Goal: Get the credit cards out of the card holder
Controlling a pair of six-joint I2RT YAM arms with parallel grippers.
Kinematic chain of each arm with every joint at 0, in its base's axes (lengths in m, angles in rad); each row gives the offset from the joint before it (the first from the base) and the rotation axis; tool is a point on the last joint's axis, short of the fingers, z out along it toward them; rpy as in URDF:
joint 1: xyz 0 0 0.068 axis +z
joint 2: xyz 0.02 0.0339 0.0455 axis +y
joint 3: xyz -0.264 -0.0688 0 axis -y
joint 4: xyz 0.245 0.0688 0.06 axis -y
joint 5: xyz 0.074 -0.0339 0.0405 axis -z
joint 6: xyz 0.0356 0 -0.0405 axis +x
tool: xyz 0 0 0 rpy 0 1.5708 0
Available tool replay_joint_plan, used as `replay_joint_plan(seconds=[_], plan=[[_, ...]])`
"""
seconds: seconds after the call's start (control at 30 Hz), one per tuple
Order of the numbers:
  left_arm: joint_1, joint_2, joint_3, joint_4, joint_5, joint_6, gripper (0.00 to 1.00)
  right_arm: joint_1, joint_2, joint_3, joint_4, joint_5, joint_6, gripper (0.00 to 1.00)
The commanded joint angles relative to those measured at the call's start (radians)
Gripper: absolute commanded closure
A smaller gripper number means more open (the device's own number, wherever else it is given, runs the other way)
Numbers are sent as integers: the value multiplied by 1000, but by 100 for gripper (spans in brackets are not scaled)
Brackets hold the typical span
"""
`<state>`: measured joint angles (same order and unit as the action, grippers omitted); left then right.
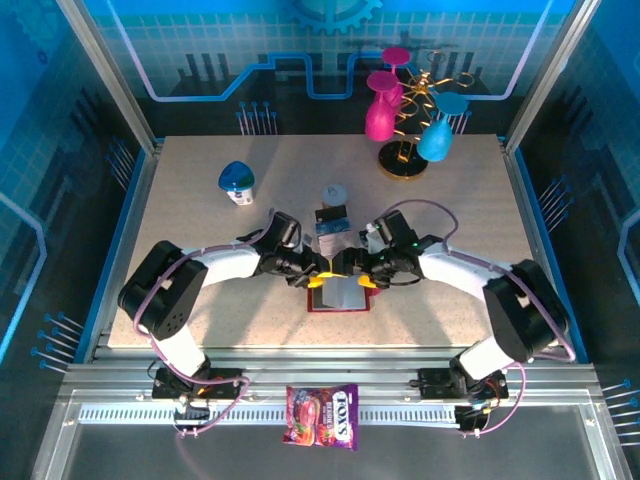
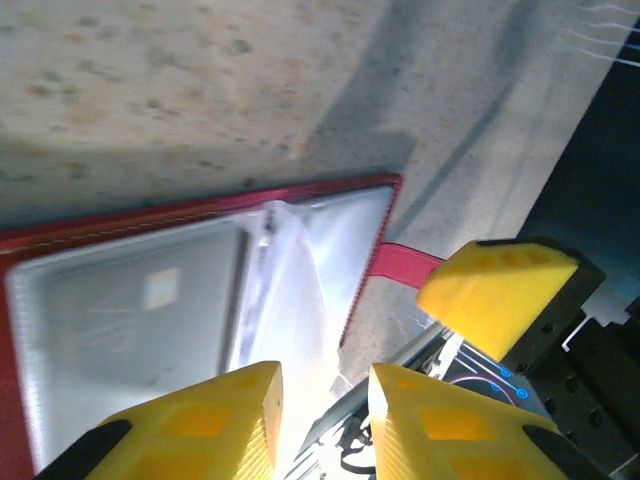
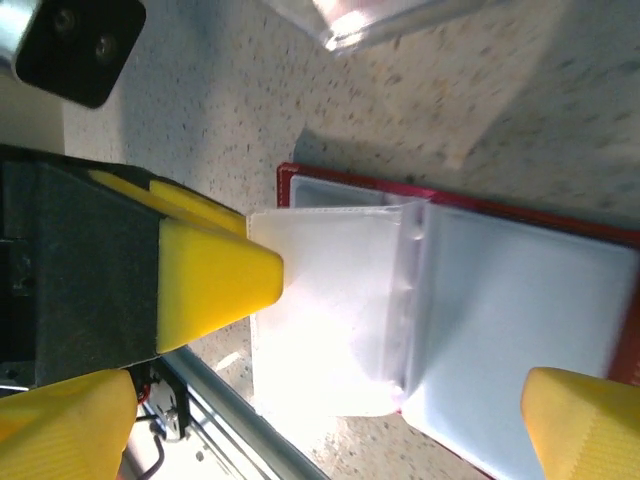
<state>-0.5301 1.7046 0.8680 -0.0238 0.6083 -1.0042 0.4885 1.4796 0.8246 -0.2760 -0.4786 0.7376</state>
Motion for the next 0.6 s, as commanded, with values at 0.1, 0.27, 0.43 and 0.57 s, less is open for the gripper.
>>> replay_joint_plan(seconds=[0.1,0.27,0.43,0.57], plan=[[-48,45,78,-23,36,-7,69,-126,-134,-9,-151,37,-104,0],[-78,93,123,-15,41,-12,68,-207,-240,-50,-194,71,-125,0],[-107,148,171,-9,39,-15,68,-270,-357,-118,-163,55,-101,0],[-126,198,207,-7,43,-16,67,-281,-377,-113,-202,57,-122,0]])
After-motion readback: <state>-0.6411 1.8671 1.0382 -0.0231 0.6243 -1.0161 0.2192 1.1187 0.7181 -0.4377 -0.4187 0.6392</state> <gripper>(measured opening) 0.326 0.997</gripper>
